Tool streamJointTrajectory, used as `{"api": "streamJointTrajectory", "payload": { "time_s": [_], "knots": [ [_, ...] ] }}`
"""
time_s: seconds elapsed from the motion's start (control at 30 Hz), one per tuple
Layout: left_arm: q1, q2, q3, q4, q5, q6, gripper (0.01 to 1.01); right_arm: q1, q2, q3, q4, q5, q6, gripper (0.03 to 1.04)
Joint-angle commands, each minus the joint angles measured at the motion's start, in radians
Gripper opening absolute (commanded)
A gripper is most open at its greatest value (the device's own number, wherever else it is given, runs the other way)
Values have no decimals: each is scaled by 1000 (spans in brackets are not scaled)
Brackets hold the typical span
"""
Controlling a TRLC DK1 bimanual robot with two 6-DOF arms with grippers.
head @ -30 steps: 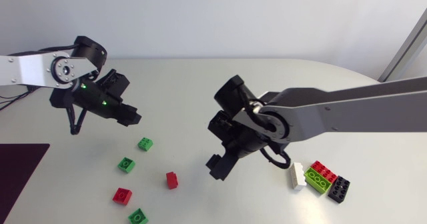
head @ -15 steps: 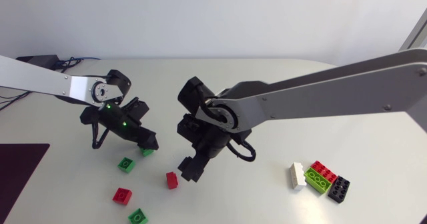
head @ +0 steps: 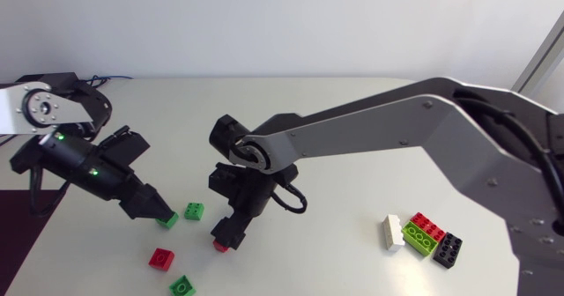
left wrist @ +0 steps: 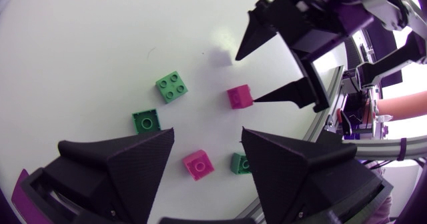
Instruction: Sort duplo bricks by size, large to the right and small to the left
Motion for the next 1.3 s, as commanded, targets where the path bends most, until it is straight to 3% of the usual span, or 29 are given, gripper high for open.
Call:
{"api": "streamJointTrajectory", "payload": {
  "time_s": [0.0, 0.17, 0.33, 0.6, 0.77, 0.83, 0.93, 1.03, 1.27],
  "knots": [
    [-1, -96, -46, -32, 11, 37, 707, 17, 51, 68, -39, -36, -25, 934],
    [15, -153, -95, -72, -5, 73, 707, 40, 88, 157, -86, -95, -40, 934],
    [10, -85, -181, -55, -75, 99, 707, 44, 63, 135, -103, -119, -42, 933],
    [-44, -23, -284, 75, -117, 68, 702, 37, 54, 75, -110, -50, -28, 887],
    [-60, 108, -285, 178, -167, 42, 587, 52, 52, 72, -151, -49, -26, 885],
    [-59, 171, -273, 233, -186, 41, 530, 57, 65, 84, -154, -53, -25, 775],
    [-36, 250, -239, 293, -186, 39, 297, 66, 95, 124, -163, -66, -22, 574],
    [-22, 286, -210, 327, -183, 37, 287, 69, 121, 169, -168, -72, -17, 348],
    [-50, 275, -103, 342, -124, -45, 289, 72, 197, 311, -208, -73, -20, 330]
  ]
}}
